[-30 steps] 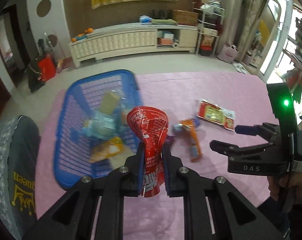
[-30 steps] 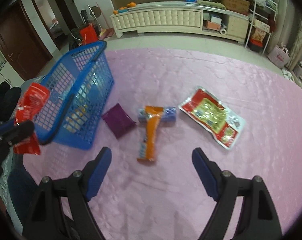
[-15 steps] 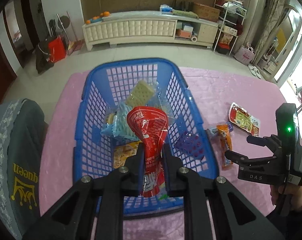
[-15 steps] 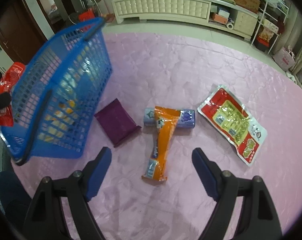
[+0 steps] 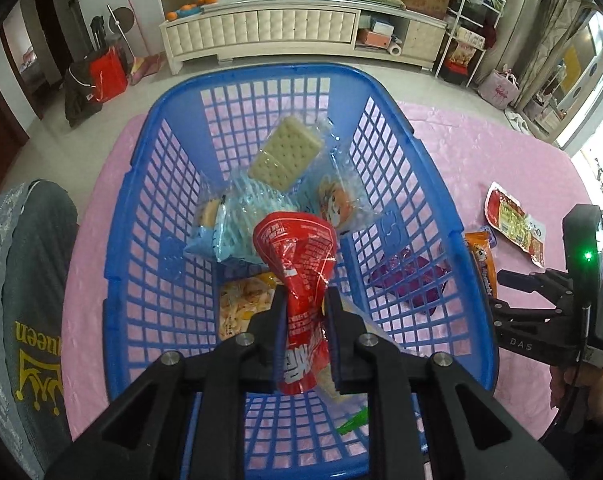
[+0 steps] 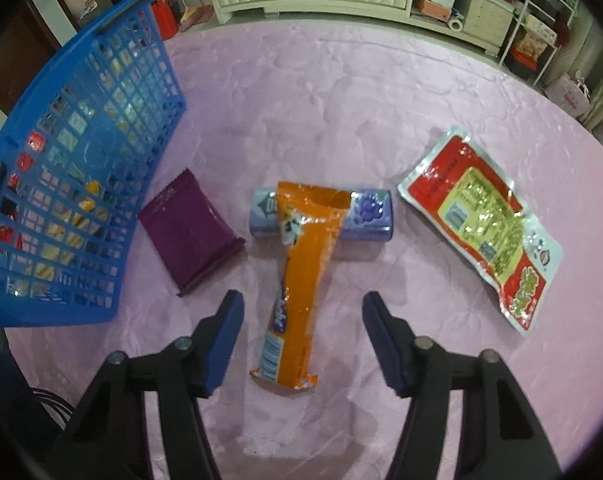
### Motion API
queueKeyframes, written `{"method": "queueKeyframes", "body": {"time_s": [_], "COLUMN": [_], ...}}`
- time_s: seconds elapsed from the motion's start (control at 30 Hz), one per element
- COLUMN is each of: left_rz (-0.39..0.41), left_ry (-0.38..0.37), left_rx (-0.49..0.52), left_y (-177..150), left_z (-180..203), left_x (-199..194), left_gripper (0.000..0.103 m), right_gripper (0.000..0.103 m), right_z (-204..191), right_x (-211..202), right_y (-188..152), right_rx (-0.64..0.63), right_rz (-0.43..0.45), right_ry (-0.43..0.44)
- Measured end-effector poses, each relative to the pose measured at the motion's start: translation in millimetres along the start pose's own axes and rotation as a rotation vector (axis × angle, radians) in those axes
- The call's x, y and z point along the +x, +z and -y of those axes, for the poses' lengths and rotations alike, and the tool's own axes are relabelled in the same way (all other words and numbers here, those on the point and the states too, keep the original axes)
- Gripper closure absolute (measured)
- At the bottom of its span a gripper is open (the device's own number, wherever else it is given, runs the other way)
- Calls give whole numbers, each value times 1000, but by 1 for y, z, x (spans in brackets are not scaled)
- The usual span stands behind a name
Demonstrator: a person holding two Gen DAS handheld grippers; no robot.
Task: Organize snacks
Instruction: 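Grasp the orange stick snack with the right tool while the left tool drops the red packet, then carry the orange stick snack into the basket and open the right tool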
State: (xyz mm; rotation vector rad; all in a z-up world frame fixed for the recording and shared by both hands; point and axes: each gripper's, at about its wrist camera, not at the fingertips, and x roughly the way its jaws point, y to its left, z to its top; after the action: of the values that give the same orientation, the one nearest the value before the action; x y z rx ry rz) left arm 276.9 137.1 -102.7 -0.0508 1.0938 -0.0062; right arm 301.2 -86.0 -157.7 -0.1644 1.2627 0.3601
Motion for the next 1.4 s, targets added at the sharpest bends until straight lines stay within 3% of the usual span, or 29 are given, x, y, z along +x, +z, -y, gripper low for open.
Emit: {"method": "queueKeyframes", "body": {"time_s": [0.07,0.13,0.3,0.53,0.63,0.7,0.73,0.8,1.2,1.4], "left_rz": [-3,-6,-8,2,12,25,28,48,153,202], "left_ry": [-1,-8,-26,-32,-21,-1,12,25,16,29], "left_rx": [-1,-2,-13,-14,13,37,49,62,28,-3], "left_y": [0,-1,-1,1,-3,-4,-5,-6,-17,-26], "left_z": [1,3,7,15,23,28,31,33,17,-2], "left_x": [1,1,1,-2,-7,-11,-14,-22,-86,-114], "left_gripper": [86,85,84,75,57,53,44,38,34,31], "right_gripper": [49,67,80,83,83,83,83,83,83,83], "right_z": [-2,-1,-8,-12,-11,-11,-12,-16,-37,-53], "right_x": [1,1,-4,-23,-32,-37,-41,-52,-129,-165], "right_y": [-1,-3,-8,-13,-14,-15,-15,-18,-23,-9], "right_rx": [-9,-22,-55,-77,-73,-68,-67,-65,-88,-124], "right_rz": [-6,-4,8,45,58,69,72,88,217,280], "right_ry": [3,7,9,15,23,27,30,32,46,60]}}
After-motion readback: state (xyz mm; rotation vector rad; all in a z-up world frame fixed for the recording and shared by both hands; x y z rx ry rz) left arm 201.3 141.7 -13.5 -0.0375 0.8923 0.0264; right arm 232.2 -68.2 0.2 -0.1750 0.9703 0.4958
